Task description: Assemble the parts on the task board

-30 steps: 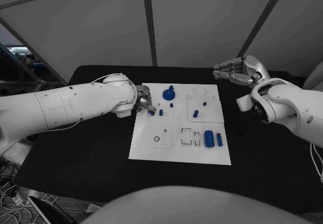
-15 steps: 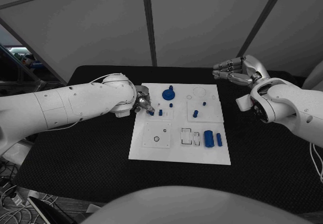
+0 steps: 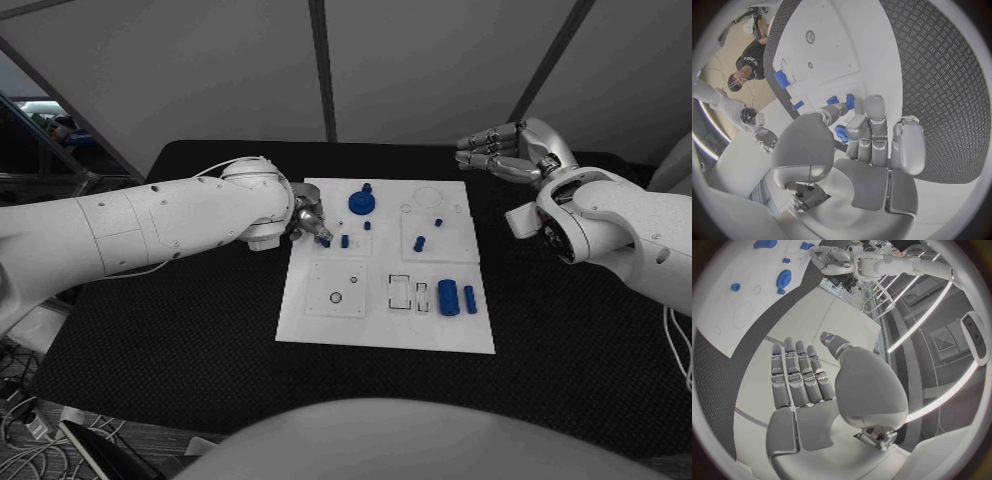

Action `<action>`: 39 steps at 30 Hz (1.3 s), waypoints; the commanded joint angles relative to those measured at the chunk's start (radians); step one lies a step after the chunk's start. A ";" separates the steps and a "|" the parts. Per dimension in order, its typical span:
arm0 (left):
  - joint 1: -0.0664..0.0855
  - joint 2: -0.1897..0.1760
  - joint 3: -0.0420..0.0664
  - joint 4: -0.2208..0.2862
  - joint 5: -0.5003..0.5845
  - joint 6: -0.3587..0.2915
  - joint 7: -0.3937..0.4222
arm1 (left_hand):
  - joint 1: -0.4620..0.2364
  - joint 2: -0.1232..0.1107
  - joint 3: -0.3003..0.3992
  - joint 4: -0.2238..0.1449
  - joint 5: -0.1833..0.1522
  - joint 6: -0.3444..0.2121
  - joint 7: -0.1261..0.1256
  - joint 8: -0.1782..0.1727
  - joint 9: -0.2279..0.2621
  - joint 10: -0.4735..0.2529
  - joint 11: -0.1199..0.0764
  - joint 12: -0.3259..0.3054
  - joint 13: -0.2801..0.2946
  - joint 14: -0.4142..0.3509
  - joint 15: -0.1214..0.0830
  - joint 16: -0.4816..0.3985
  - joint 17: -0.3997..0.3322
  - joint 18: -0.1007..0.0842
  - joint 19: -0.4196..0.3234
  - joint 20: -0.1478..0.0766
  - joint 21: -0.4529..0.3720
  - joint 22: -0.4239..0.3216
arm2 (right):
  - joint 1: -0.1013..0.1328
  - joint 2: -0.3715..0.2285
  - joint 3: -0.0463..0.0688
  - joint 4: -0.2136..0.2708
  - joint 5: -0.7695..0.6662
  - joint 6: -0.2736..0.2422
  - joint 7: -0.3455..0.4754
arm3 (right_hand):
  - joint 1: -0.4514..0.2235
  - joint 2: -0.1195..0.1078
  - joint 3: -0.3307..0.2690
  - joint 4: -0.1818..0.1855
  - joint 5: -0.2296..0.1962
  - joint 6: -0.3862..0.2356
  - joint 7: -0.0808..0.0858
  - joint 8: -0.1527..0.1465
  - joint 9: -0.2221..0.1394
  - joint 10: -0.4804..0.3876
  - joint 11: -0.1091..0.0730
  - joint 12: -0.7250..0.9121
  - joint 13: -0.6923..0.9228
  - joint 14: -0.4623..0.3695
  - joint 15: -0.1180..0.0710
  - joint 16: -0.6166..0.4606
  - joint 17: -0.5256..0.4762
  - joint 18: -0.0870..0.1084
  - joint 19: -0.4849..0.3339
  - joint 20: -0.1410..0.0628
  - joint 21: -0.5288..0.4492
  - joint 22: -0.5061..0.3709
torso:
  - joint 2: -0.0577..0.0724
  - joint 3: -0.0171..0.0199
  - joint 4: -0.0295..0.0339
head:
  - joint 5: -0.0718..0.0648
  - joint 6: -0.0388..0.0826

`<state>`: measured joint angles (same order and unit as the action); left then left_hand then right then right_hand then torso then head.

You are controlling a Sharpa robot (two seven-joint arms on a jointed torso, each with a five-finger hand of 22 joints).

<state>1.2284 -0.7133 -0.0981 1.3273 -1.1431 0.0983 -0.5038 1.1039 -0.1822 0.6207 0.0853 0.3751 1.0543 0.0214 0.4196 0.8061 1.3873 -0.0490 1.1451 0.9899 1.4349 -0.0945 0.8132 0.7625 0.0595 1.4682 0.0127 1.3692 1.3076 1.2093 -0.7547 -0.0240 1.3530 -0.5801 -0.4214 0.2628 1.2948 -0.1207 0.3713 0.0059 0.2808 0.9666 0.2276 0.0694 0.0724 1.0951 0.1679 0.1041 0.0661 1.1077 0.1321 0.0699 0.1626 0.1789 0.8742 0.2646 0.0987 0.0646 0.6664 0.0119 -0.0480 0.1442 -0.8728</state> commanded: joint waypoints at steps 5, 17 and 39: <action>-0.002 0.012 -0.002 -0.008 -0.005 0.036 -0.014 | -0.017 0.012 0.129 -0.134 0.005 0.010 -0.002 0.006 0.002 0.002 -0.004 -0.025 -0.031 -0.001 -0.010 0.004 0.002 -0.008 0.038 -0.009 0.015 0.045 | 0.002 0.001 0.001 0.001 -0.002 0.006 0.006 | 0.004 0.007 -0.004 -0.001 0.003 -0.008 0.001 -0.001 0.001 -0.006 -0.001 0.006 -0.001 -0.006 -0.001 0.005 -0.002 0.007 0.002 0.001 -0.005 0.001 | 0.000 0.0005 -0.0018 | -0.001 0.000; -0.002 0.019 -0.002 -0.023 -0.003 0.061 -0.017 | -0.036 0.017 0.105 -0.125 0.003 0.023 -0.011 0.013 0.007 0.014 -0.011 -0.020 -0.028 -0.001 -0.014 0.004 0.003 -0.010 0.041 -0.012 0.022 0.054 | 0.002 -0.002 0.001 0.003 -0.002 0.005 0.006 | 0.004 0.007 -0.004 -0.001 0.003 -0.008 0.001 -0.001 0.001 -0.006 -0.001 0.006 -0.001 -0.006 -0.001 0.005 -0.002 0.007 0.002 0.001 -0.005 0.001 | 0.000 0.0004 -0.0004 | -0.005 0.000; -0.002 0.025 -0.002 -0.043 0.002 0.037 -0.017 | -0.091 0.038 -0.155 -0.058 -0.002 0.059 -0.027 0.004 -0.010 0.022 -0.021 -0.001 -0.007 -0.001 -0.022 0.004 0.005 -0.010 0.042 -0.020 0.019 0.058 | 0.002 -0.005 0.001 0.007 -0.002 0.003 0.006 | 0.004 0.006 -0.004 -0.001 0.005 -0.008 0.001 -0.001 0.001 -0.007 -0.001 0.007 -0.001 -0.006 -0.001 0.005 -0.002 0.007 0.002 0.001 -0.007 0.001 | 0.000 0.0002 -0.0002 | -0.008 0.000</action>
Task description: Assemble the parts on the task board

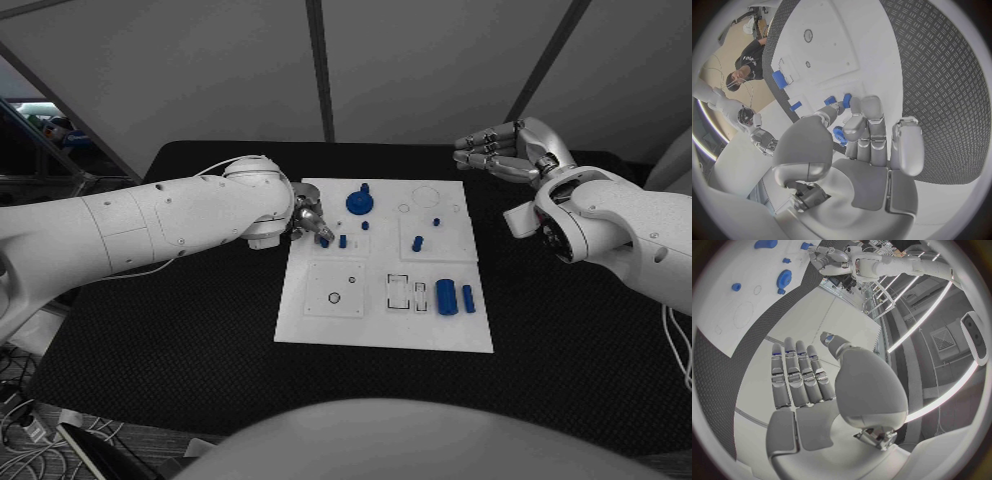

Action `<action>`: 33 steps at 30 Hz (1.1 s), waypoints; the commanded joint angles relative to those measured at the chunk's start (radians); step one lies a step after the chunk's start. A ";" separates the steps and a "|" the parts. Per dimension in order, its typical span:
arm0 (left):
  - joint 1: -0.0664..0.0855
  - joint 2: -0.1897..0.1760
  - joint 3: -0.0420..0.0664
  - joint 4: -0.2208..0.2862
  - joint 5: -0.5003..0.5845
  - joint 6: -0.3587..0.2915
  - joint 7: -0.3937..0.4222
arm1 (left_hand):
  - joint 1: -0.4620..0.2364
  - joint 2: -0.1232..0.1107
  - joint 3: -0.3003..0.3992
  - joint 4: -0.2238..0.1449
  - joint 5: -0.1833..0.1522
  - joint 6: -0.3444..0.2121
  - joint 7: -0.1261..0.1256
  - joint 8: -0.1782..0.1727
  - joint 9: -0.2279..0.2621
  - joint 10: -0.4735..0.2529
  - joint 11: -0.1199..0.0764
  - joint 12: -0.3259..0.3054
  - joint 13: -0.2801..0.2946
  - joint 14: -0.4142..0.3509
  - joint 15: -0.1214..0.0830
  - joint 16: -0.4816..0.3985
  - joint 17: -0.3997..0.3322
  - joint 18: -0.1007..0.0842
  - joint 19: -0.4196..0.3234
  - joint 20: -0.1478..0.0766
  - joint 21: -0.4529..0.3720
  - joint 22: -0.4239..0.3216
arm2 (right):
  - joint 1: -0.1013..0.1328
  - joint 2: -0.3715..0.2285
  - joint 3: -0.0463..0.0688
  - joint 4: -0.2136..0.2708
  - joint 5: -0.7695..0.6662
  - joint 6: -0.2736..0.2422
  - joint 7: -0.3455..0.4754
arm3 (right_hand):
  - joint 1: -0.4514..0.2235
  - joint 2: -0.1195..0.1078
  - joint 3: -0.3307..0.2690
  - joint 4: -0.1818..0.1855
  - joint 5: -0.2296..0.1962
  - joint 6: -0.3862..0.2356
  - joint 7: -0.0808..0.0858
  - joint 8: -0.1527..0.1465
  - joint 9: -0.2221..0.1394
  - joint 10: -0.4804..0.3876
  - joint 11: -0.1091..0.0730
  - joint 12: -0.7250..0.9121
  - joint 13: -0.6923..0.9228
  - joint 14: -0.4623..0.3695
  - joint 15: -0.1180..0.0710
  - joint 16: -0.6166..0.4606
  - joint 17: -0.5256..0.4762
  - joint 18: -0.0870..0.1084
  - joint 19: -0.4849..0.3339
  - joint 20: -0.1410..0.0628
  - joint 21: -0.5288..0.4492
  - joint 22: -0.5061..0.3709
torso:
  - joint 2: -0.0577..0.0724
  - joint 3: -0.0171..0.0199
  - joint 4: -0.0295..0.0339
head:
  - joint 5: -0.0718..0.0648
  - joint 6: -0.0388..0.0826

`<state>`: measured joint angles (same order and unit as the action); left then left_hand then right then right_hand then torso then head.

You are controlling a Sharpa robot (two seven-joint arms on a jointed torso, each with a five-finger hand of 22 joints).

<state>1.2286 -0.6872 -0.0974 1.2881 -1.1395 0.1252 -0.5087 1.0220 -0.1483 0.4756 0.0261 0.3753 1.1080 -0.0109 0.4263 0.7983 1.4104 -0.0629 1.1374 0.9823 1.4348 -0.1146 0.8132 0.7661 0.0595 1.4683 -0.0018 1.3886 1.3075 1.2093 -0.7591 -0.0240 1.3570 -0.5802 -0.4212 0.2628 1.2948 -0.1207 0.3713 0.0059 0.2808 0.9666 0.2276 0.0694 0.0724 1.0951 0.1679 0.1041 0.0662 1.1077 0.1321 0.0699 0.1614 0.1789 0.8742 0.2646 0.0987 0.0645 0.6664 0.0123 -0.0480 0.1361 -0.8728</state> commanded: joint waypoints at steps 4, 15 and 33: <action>-0.002 -0.001 -0.003 -0.006 -0.002 0.012 -0.012 | -0.010 0.004 -0.024 0.005 -0.002 0.007 0.005 -0.003 -0.003 0.000 -0.008 0.009 0.004 -0.001 -0.002 0.004 0.001 -0.010 0.043 -0.006 0.002 0.060 | 0.002 -0.001 0.001 0.003 -0.002 0.003 0.007 | 0.004 0.006 -0.004 -0.001 0.005 -0.008 0.001 -0.001 0.001 -0.007 -0.001 0.007 -0.001 -0.006 -0.001 0.005 -0.001 0.007 0.002 0.001 -0.007 0.002 | 0.000 -0.0003 -0.0006 | 0.000 0.000; -0.002 -0.002 -0.002 -0.017 -0.002 0.010 -0.012 | -0.021 0.011 -0.070 0.028 -0.001 0.016 0.003 -0.001 -0.007 0.002 -0.009 0.013 0.008 0.000 -0.002 0.005 0.002 -0.012 0.045 -0.006 0.009 0.070 | 0.002 -0.002 0.001 0.004 -0.002 0.002 0.007 | 0.003 0.005 -0.005 -0.001 0.005 -0.009 0.002 -0.001 0.001 -0.008 0.000 0.007 -0.001 -0.006 0.000 0.005 -0.001 0.007 0.003 0.001 -0.007 0.002 | 0.000 -0.0003 -0.0007 | 0.000 0.000; -0.002 -0.004 -0.002 -0.022 -0.002 0.027 -0.013 | -0.034 0.006 -0.207 0.078 -0.062 0.032 0.001 0.002 -0.033 0.009 -0.010 0.022 0.021 0.000 -0.003 0.005 0.004 -0.015 0.049 -0.007 0.018 0.083 | 0.002 -0.002 0.001 0.002 -0.002 0.002 0.008 | 0.003 0.005 -0.005 -0.001 0.005 -0.009 0.002 -0.001 0.001 -0.008 0.000 0.007 -0.001 -0.006 0.000 0.005 -0.001 0.007 0.003 0.001 -0.007 0.002 | 0.000 -0.0004 0.0006 | 0.000 0.000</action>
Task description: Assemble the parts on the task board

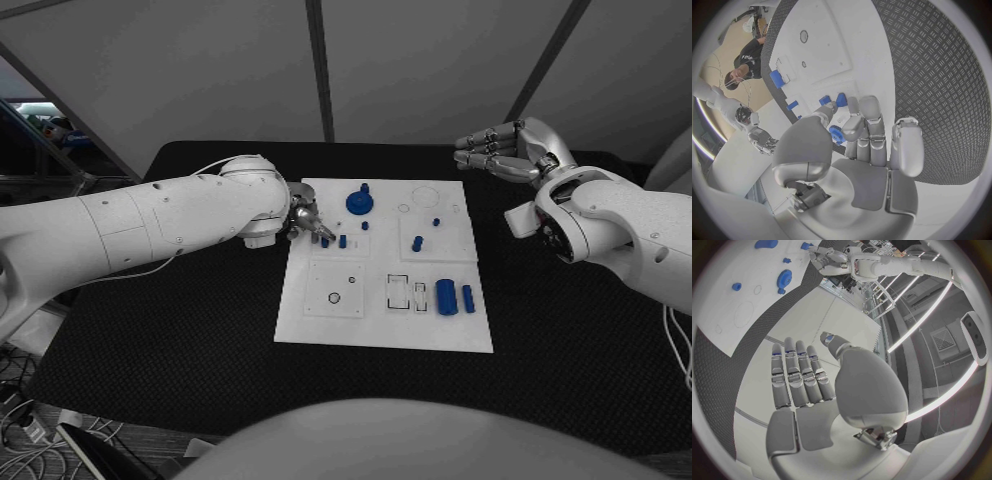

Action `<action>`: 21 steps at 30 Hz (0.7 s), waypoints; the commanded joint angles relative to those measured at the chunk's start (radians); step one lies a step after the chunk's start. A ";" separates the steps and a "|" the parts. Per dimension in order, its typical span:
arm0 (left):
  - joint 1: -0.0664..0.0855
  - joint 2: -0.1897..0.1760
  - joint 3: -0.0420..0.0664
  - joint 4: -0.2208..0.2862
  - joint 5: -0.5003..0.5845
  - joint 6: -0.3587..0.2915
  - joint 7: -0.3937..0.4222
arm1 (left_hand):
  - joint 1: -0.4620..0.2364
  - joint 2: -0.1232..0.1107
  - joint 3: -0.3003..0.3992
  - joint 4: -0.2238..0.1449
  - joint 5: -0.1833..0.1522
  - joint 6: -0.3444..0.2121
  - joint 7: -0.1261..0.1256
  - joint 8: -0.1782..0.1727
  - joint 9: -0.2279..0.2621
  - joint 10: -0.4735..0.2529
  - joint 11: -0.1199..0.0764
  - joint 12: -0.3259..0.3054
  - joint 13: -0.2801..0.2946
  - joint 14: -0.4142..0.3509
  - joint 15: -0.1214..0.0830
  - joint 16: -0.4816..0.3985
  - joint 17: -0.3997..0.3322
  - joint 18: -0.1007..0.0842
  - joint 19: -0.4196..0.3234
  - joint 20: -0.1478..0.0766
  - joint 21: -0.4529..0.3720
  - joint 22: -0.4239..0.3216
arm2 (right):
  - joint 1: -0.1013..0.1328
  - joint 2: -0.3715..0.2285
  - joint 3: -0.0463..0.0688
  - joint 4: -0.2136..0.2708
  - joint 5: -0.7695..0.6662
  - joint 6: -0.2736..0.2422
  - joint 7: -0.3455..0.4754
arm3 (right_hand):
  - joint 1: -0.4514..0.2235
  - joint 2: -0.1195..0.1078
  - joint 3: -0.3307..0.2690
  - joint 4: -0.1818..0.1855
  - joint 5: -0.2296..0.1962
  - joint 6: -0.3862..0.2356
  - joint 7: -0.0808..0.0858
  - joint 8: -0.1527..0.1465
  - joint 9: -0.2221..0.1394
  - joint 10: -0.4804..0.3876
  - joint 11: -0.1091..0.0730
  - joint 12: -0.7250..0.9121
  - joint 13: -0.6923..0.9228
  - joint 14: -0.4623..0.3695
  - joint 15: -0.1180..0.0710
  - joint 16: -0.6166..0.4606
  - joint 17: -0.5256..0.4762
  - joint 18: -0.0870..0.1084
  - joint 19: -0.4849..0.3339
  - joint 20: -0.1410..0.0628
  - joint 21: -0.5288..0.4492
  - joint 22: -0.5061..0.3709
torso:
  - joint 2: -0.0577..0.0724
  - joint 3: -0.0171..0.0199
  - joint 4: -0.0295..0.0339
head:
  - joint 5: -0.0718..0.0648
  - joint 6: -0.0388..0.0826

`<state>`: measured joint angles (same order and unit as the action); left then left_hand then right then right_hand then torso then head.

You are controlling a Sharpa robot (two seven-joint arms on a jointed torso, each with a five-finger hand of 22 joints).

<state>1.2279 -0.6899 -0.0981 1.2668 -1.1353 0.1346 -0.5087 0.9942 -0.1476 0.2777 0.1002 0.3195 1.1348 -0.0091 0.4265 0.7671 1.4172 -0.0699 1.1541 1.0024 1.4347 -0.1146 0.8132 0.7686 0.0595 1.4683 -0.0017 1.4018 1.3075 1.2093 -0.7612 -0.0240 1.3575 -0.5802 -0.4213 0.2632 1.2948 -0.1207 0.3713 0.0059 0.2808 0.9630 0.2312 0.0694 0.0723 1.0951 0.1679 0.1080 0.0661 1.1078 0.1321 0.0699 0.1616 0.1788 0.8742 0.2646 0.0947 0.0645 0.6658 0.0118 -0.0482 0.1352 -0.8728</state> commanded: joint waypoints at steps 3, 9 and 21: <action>-0.002 -0.002 -0.002 -0.001 -0.005 0.016 -0.013 | -0.006 0.007 -0.027 0.011 -0.011 0.005 0.000 0.002 -0.005 0.002 -0.003 0.005 0.001 0.000 -0.003 0.005 0.001 -0.015 0.049 -0.007 0.004 0.083 | 0.002 0.001 0.001 0.001 -0.002 0.003 0.007 | 0.003 0.005 -0.005 -0.001 0.005 -0.005 -0.002 -0.001 0.001 -0.008 0.000 0.003 -0.001 -0.006 0.000 0.005 -0.001 0.007 0.003 0.001 -0.004 0.002 | 0.000 -0.0001 0.0004 | 0.001 0.000; -0.002 -0.002 -0.002 0.000 0.024 -0.022 -0.008 | -0.010 0.026 -0.100 0.053 -0.119 0.005 0.002 0.005 -0.019 0.000 -0.001 0.002 -0.002 0.000 -0.001 0.005 0.001 -0.014 0.047 -0.006 0.000 0.080 | 0.002 0.002 0.001 0.000 -0.002 0.003 0.007 | 0.003 0.005 -0.005 -0.001 0.005 -0.005 -0.002 -0.001 0.001 -0.008 0.000 0.003 -0.001 -0.006 0.000 0.005 -0.001 0.007 0.003 0.001 -0.004 0.002 | 0.000 0.0003 0.0010 | 0.001 0.000; -0.002 -0.019 0.003 0.008 0.111 -0.165 0.009 | 0.033 0.035 -0.174 0.079 -0.116 -0.047 0.024 -0.010 -0.038 -0.075 0.017 -0.109 -0.142 -0.003 0.010 -0.003 -0.005 -0.001 0.028 0.001 -0.056 0.027 | 0.001 0.003 0.001 -0.003 -0.002 0.005 0.007 | 0.003 0.005 -0.005 -0.001 0.005 -0.005 -0.002 -0.001 0.001 -0.008 0.000 0.003 -0.001 -0.006 0.000 0.005 -0.001 0.007 0.003 0.001 -0.004 0.002 | 0.000 -0.0012 0.0007 | 0.001 0.000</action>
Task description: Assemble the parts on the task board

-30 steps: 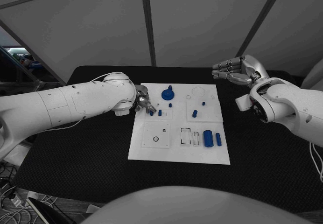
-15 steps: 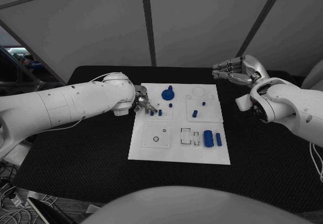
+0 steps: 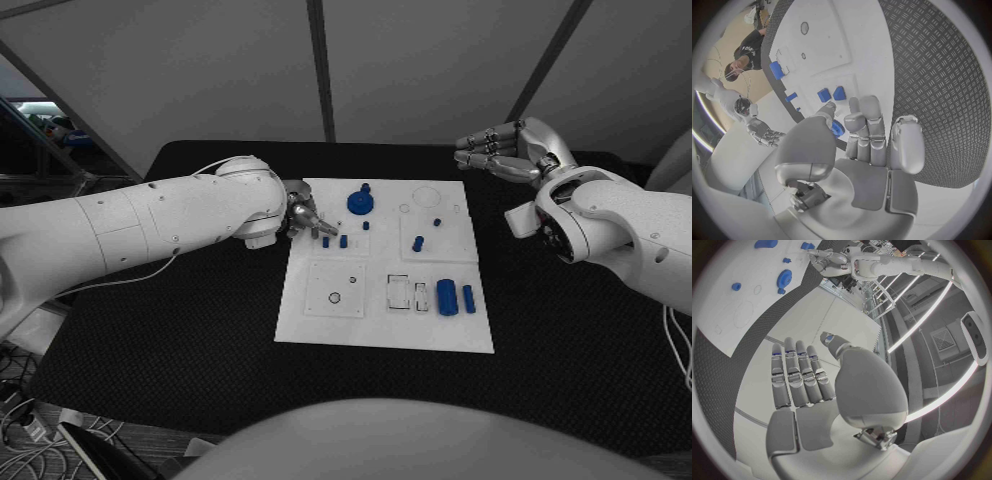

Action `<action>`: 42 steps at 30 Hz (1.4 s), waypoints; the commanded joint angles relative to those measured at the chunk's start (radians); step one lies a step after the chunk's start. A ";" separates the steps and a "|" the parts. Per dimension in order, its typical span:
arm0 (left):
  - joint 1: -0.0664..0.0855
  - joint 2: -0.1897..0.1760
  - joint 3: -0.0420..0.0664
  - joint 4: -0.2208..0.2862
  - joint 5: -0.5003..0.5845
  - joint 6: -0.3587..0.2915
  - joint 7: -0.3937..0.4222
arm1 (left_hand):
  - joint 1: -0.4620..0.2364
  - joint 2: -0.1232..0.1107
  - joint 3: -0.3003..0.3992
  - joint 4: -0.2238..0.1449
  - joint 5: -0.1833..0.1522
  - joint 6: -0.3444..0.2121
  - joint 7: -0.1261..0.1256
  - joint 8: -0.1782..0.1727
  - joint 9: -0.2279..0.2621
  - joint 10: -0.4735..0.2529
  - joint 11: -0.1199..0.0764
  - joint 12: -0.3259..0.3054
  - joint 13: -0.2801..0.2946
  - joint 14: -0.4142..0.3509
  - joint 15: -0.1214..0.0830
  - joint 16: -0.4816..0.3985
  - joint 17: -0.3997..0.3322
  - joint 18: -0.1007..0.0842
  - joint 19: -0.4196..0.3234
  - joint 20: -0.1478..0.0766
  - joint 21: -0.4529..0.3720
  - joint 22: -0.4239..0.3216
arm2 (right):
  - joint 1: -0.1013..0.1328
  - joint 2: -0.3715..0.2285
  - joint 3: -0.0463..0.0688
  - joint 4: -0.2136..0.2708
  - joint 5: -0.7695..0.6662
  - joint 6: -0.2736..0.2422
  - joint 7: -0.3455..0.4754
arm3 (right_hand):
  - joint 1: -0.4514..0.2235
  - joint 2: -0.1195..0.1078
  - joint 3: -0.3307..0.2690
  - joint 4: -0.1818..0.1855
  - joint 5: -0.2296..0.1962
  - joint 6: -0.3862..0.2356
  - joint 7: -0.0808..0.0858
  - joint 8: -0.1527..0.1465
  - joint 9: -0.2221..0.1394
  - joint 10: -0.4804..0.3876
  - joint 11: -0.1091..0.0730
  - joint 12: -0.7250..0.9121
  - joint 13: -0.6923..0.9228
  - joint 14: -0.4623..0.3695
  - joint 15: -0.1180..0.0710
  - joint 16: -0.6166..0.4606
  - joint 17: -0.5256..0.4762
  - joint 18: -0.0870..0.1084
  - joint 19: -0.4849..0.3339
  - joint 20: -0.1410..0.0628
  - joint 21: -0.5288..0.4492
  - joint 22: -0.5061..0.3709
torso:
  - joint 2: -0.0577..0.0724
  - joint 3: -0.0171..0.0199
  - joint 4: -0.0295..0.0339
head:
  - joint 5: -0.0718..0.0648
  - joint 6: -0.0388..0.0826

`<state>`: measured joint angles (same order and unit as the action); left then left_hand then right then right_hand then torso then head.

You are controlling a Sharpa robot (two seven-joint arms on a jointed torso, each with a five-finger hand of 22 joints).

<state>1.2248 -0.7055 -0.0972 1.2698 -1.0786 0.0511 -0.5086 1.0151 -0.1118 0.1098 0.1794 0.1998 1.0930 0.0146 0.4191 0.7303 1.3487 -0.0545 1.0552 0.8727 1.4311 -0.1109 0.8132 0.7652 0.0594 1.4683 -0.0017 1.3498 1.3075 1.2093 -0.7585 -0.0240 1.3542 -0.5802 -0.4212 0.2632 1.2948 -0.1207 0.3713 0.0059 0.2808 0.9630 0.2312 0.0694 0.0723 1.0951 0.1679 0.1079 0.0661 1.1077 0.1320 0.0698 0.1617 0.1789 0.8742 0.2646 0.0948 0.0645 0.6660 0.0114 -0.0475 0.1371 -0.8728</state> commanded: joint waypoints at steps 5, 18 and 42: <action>0.001 -0.014 0.019 0.011 0.083 -0.158 0.058 | 0.046 0.006 -0.038 0.006 0.009 -0.042 0.017 -0.016 -0.017 -0.086 0.016 -0.139 -0.173 0.000 0.016 -0.005 -0.004 0.005 0.018 0.010 -0.033 0.000 | 0.001 0.000 0.001 -0.002 -0.002 0.005 0.007 | 0.003 0.005 -0.005 -0.001 0.005 -0.005 -0.002 -0.001 0.001 -0.008 0.000 0.003 -0.001 -0.006 0.000 0.005 -0.002 0.007 0.003 0.001 -0.004 0.002 | 0.000 -0.0001 0.0002 | -0.002 0.000; -0.006 -0.016 0.030 0.029 0.155 -0.314 0.496 | 0.368 0.006 0.124 -0.110 -0.070 -0.172 0.118 -0.213 -0.276 -0.402 0.132 -0.535 -0.509 -0.310 0.137 -0.156 -0.136 0.114 -0.431 0.120 -0.854 -0.673 | 0.001 -0.001 0.001 -0.004 -0.005 0.002 0.013 | 0.009 0.009 -0.002 -0.005 0.007 0.008 -0.008 0.005 0.005 -0.011 -0.003 0.007 -0.002 -0.008 0.000 0.006 -0.004 0.007 0.005 0.001 -0.008 0.002 | 0.000 0.0018 -0.0013 | -0.011 0.000; -0.064 0.081 0.002 -0.066 -0.445 -0.419 0.623 | 0.342 -0.083 0.210 -0.206 -0.087 -0.009 0.072 -0.345 -0.535 -0.284 0.131 -0.738 -0.782 -0.193 0.117 0.219 -0.036 0.121 -0.279 0.105 -0.770 -0.618 | 0.001 0.001 0.000 0.001 -0.199 0.007 0.012 | 0.033 0.008 0.026 -0.026 -0.005 0.042 -0.022 0.011 0.009 -0.011 -0.012 0.016 -0.004 0.005 -0.006 0.014 -0.009 0.007 0.021 -0.008 -0.017 0.002 | 0.001 0.0013 -0.0026 | -0.037 0.008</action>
<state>1.1592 -0.6274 -0.0953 1.2099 -1.4202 -0.3438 0.1226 1.3673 -0.1960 0.3226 -0.0251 0.1193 1.0791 0.0860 0.0768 0.1975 1.0701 0.0740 0.3191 0.0914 1.2318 0.0070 1.0174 0.7169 0.1984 1.1829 0.1021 0.5758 0.6860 1.2085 -0.7582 -0.0243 1.3523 -0.7453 -0.4191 0.2672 1.3228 -0.1062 0.3949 -0.0178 0.2787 1.0054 0.2019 0.0839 0.0829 1.0895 0.1553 0.1243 0.0631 1.1132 0.1266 0.0809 0.1539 0.1788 0.8886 0.2572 0.0833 0.0665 0.6670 0.0130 -0.0501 0.1011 -0.8657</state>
